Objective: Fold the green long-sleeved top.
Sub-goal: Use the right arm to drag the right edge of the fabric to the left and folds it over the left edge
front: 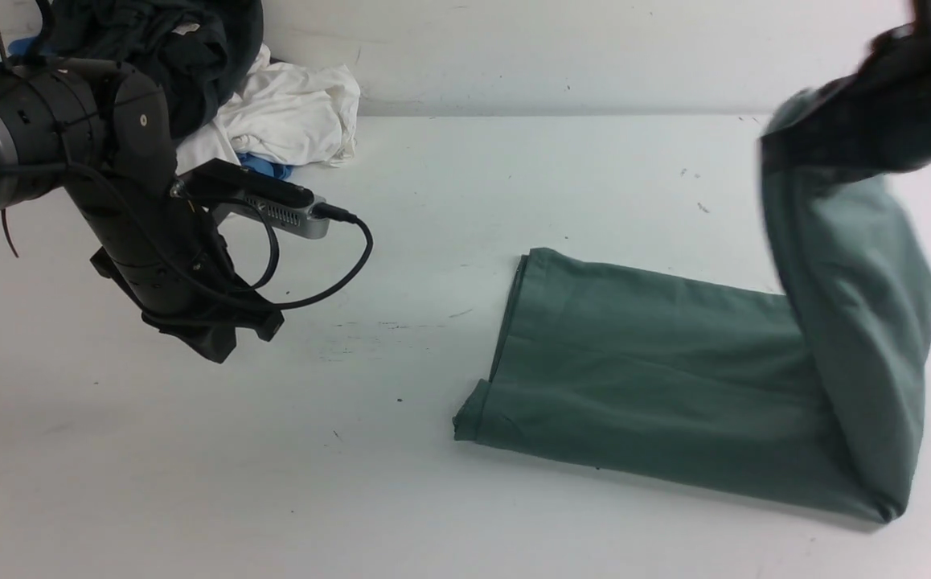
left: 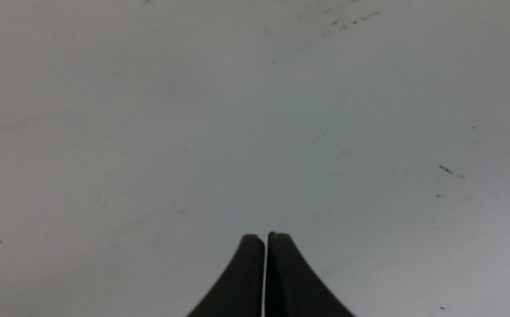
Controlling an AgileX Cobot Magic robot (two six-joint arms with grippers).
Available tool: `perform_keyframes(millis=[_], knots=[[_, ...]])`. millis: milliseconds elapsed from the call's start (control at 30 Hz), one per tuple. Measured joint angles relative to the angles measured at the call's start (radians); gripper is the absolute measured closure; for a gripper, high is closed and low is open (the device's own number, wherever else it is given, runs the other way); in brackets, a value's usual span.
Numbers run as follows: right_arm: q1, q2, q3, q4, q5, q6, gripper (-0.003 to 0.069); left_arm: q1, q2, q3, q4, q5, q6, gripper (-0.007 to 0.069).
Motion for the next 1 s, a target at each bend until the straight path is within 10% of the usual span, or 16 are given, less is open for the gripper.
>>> perform_keyframes(millis=[333, 667, 833, 1000], knots=[[0.14, 0.304, -0.091, 0.154, -0.094, -0.021, 0.0583, 0.0, -0.001, 0.0, -0.007, 0.016, 0.007, 0.0631], [0.12, 0.291, -0.302, 0.107, 0.202, -0.069, 0.0242, -0.032, -0.026, -0.022, -0.066, 0.012, 0.066, 0.0631], [0.016, 0.196, -0.232, -0.048, 0.286, -0.01, 0.0298, -0.156, -0.032, -0.089, -0.166, -0.043, 0.129, 0.0631], [-0.17, 0.072, 0.074, -0.098, 0.198, 0.062, 0.0544, -0.34, 0.028, -0.16, -0.226, -0.201, 0.18, 0.0631]])
